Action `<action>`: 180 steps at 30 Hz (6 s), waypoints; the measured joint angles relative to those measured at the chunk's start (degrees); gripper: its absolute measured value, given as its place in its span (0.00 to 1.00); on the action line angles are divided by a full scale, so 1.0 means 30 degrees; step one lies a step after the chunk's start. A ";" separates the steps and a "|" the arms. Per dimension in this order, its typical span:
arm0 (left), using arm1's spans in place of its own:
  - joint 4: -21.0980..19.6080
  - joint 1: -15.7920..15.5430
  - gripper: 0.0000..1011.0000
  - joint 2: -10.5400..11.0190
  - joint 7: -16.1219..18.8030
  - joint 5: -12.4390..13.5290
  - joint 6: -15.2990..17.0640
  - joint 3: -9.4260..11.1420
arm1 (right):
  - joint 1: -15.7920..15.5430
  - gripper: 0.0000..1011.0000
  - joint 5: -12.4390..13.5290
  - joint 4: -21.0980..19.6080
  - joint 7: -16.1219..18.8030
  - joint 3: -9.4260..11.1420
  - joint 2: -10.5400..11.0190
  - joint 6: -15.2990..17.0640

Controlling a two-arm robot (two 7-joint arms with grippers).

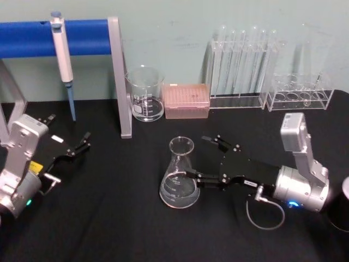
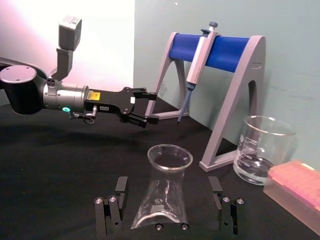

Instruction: Grasp the erlenmeyer flask with one hand, shake it three times, then place it back.

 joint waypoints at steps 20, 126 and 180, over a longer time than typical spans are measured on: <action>0.0000 -0.0001 0.99 -0.0001 -0.0001 -0.0001 0.0000 0.0001 | 0.2152 0.99 0.0081 0.2809 0.1129 -0.1242 -0.1509 -0.0347; 0.0000 -0.0001 0.99 0.0000 -0.0001 -0.0001 0.0000 -0.0001 | 0.3279 0.45 0.0223 0.4566 0.1559 -0.1462 -0.2334 -0.0618; 0.0001 0.0000 0.99 0.0000 -0.0001 -0.0001 0.0000 -0.0001 | 0.2824 0.45 0.1584 0.0382 0.2084 -0.1620 -0.1555 0.0246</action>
